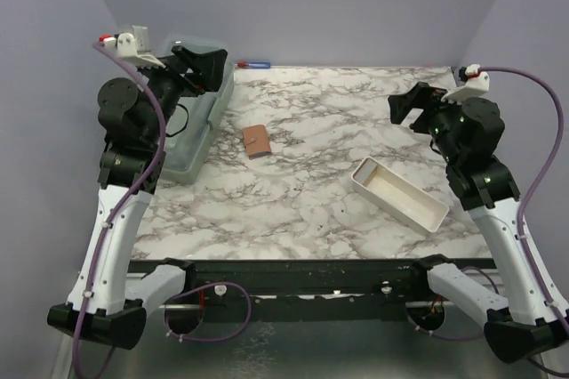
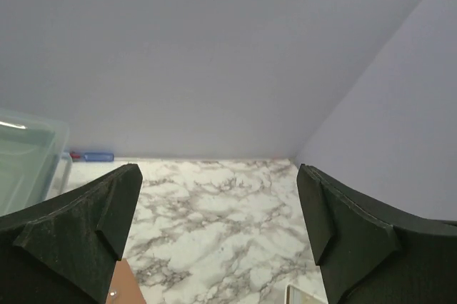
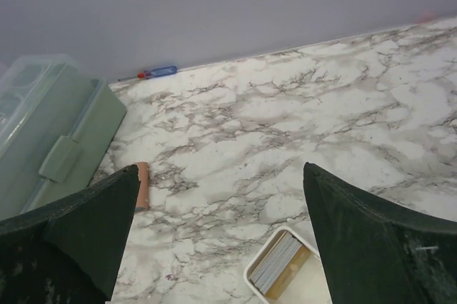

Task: Put the credit cards into the card holder
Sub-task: Move the card holder to the center of the board.

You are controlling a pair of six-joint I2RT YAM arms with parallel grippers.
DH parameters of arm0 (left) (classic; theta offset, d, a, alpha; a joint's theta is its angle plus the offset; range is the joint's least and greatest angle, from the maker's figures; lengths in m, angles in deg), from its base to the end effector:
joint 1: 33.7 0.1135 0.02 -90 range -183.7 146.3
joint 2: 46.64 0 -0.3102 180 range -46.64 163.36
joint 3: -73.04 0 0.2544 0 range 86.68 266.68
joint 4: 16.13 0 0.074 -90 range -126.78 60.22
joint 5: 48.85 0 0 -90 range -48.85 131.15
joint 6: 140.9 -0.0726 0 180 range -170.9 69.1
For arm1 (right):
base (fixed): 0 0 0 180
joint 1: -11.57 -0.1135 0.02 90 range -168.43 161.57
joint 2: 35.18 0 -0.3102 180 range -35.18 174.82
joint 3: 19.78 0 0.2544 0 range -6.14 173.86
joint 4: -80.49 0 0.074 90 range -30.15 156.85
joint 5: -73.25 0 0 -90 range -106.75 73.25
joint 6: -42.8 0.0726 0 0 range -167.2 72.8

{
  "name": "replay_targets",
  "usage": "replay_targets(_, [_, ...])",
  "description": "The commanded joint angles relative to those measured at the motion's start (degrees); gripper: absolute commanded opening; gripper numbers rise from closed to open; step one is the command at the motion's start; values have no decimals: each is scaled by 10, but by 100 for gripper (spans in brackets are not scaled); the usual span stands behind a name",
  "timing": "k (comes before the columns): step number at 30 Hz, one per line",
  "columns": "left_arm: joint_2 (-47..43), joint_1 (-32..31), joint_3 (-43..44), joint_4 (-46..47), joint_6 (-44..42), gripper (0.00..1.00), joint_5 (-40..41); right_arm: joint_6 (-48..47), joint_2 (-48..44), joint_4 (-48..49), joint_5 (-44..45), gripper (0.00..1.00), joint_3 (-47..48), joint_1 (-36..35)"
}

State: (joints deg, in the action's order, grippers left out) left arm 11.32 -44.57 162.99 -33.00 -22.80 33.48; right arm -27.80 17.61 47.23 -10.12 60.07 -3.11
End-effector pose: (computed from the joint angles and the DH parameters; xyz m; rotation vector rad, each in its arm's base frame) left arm 0.2065 -0.0495 0.5493 -0.0844 1.3364 -0.6655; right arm 0.1997 0.0436 0.4605 0.1572 1.6830 0.3504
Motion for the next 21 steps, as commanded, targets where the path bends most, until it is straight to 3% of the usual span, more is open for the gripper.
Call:
replay_targets(1, [75, 0, 16, -92, 6, 99, -77, 10, 48, -25, 7, 100, -1, -4])
replay_targets(9, [204, -37, 20, -224, -8, 99, -93, 36, 170, -88, 13, 100, 21, -16])
replay_targets(13, [261, -71, 19, -273, -26, 99, -2, 70, 242, -135, 41, 100, 27, -17])
replay_targets(21, [410, -82, 37, -322, -24, 99, 109, 91, 307, -146, -37, 100, 19, -19])
